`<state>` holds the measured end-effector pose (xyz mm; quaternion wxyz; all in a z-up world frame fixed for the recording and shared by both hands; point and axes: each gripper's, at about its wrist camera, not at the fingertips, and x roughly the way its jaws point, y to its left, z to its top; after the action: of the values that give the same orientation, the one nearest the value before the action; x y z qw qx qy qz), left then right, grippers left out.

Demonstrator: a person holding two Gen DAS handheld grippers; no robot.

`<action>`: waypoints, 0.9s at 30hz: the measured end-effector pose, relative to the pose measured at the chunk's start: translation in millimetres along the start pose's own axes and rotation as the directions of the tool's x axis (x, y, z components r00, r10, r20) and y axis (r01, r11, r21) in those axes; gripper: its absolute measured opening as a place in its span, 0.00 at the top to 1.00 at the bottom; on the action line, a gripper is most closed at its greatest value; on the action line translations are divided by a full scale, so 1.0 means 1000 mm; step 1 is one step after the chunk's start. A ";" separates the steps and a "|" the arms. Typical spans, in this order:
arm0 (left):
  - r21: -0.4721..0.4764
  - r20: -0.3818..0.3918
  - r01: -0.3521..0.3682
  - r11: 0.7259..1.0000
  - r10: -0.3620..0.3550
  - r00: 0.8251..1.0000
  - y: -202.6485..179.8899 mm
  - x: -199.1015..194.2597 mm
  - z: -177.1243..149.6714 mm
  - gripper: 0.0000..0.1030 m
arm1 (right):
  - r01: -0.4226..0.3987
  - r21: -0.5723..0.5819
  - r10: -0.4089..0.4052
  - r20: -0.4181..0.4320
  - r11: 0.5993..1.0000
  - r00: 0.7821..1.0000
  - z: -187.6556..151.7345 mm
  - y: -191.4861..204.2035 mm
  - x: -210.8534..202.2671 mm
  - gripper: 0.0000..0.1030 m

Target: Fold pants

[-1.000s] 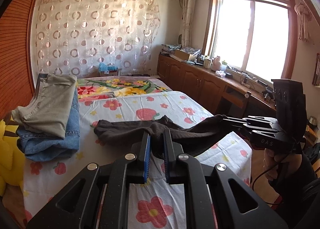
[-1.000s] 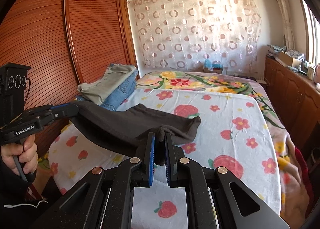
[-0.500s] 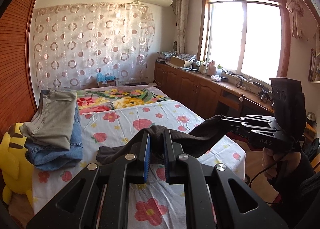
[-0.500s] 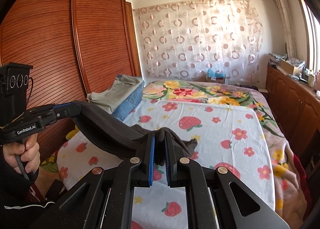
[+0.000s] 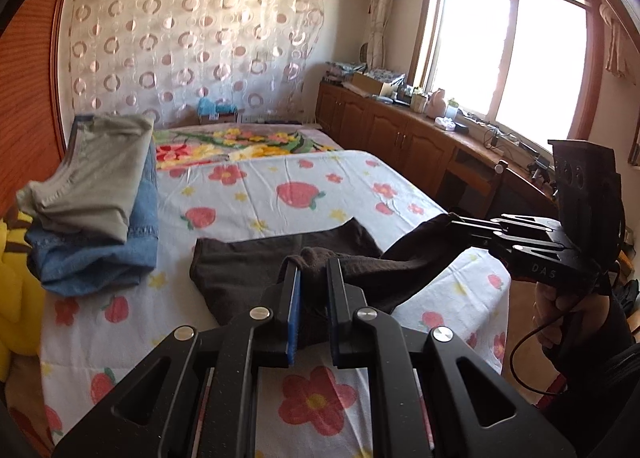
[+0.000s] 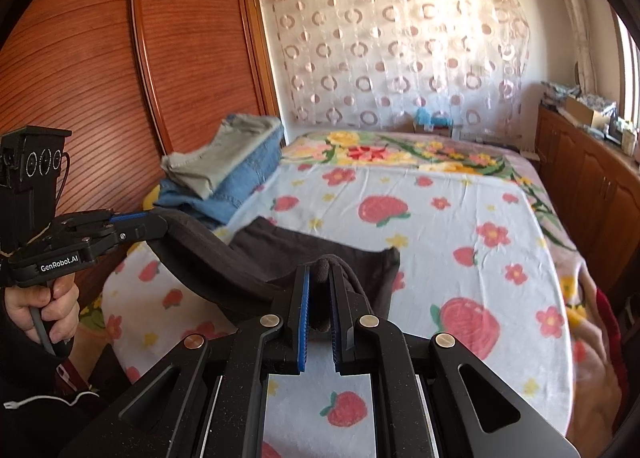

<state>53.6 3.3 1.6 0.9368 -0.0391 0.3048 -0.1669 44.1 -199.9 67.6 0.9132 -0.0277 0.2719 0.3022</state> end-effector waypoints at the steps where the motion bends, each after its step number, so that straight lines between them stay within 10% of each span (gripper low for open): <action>1: -0.001 -0.007 -0.001 1.000 0.001 1.000 0.001 0.004 0.000 0.88 | 0.001 0.003 -0.001 -0.007 1.000 1.000 0.001 -0.001 0.004 0.91; 27: -0.017 -0.044 -0.100 0.995 0.100 0.994 0.024 0.055 0.015 0.79 | 0.049 0.014 -0.048 -0.084 0.999 0.995 0.033 -0.022 0.104 0.91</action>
<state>111.3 7.0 -21.2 0.9368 -0.0292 0.3282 -0.1177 142.6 -154.7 39.8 0.9083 -0.0395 0.3118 0.2762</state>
